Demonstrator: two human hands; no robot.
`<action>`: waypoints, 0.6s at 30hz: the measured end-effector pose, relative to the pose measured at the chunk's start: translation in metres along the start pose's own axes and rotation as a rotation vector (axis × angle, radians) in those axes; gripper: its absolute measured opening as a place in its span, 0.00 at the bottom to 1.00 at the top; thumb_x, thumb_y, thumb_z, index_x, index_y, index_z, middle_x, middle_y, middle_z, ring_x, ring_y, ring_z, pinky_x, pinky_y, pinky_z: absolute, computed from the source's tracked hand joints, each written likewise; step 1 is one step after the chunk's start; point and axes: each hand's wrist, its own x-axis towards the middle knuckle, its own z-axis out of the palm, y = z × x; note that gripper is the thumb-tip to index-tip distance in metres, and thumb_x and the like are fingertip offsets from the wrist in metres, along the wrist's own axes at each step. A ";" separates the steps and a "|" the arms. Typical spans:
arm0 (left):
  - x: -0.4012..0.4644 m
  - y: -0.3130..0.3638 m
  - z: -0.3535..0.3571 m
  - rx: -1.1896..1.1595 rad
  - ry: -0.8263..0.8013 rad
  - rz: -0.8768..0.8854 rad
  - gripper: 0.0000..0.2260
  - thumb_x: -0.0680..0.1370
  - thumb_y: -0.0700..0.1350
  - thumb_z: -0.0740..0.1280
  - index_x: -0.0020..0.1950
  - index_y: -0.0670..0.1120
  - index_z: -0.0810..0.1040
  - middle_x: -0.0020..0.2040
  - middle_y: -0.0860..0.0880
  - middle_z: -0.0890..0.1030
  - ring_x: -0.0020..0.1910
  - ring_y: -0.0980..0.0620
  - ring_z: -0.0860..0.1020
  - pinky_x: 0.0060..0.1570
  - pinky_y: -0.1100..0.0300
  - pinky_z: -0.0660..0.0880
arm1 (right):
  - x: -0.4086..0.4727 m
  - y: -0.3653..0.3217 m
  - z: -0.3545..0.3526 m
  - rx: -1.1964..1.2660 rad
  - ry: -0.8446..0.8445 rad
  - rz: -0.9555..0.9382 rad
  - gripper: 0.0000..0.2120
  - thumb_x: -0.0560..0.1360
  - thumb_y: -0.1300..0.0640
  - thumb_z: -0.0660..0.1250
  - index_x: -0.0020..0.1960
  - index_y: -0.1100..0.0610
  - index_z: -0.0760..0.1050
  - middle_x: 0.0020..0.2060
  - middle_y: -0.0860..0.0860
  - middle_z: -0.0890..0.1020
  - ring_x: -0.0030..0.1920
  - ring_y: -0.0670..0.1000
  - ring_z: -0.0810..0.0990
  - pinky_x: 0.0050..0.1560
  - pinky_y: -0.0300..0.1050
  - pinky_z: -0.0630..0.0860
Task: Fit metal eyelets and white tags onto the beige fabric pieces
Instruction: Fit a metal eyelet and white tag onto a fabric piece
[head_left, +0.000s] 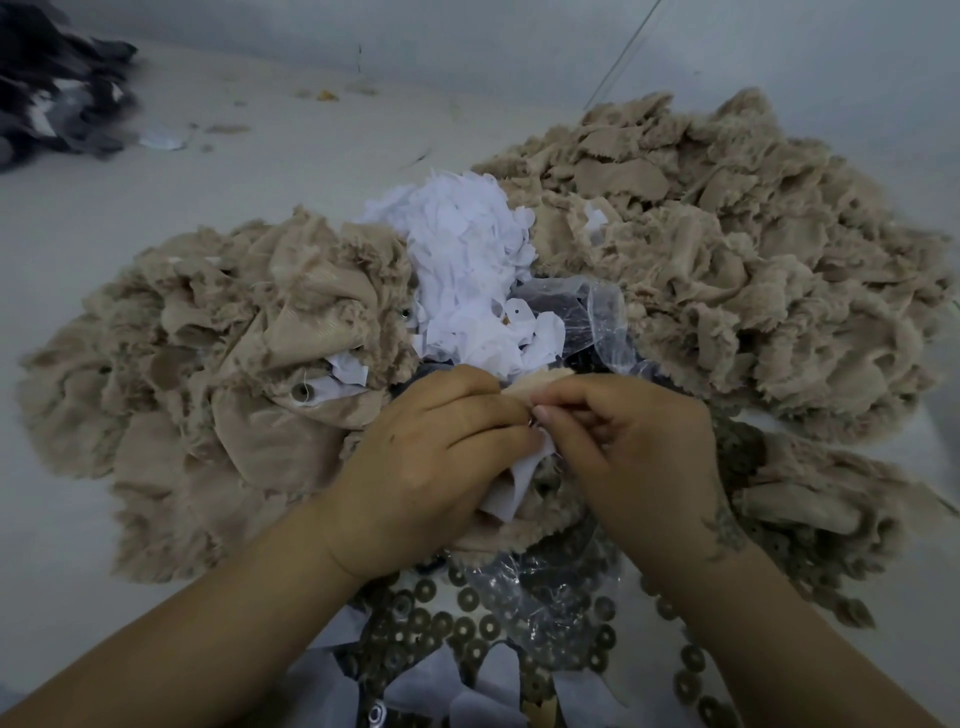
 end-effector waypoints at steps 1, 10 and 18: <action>0.000 -0.001 0.001 -0.010 0.010 -0.016 0.10 0.81 0.38 0.65 0.49 0.34 0.84 0.50 0.39 0.84 0.46 0.39 0.81 0.48 0.45 0.77 | -0.002 0.001 0.001 0.014 0.022 0.000 0.06 0.72 0.62 0.73 0.47 0.55 0.86 0.40 0.40 0.82 0.43 0.38 0.78 0.45 0.27 0.75; 0.003 -0.002 0.005 -0.035 0.112 -0.167 0.11 0.78 0.33 0.61 0.44 0.34 0.83 0.42 0.42 0.83 0.42 0.43 0.80 0.42 0.50 0.77 | -0.005 0.004 0.008 0.172 0.052 0.020 0.09 0.73 0.63 0.73 0.51 0.55 0.85 0.46 0.39 0.82 0.49 0.37 0.82 0.51 0.30 0.77; 0.003 -0.001 0.004 -0.013 0.180 -0.226 0.02 0.73 0.30 0.72 0.43 0.34 0.83 0.42 0.43 0.84 0.42 0.45 0.80 0.47 0.56 0.76 | -0.001 0.005 0.013 0.298 0.037 0.071 0.13 0.74 0.62 0.72 0.54 0.48 0.81 0.47 0.36 0.82 0.49 0.36 0.83 0.50 0.30 0.78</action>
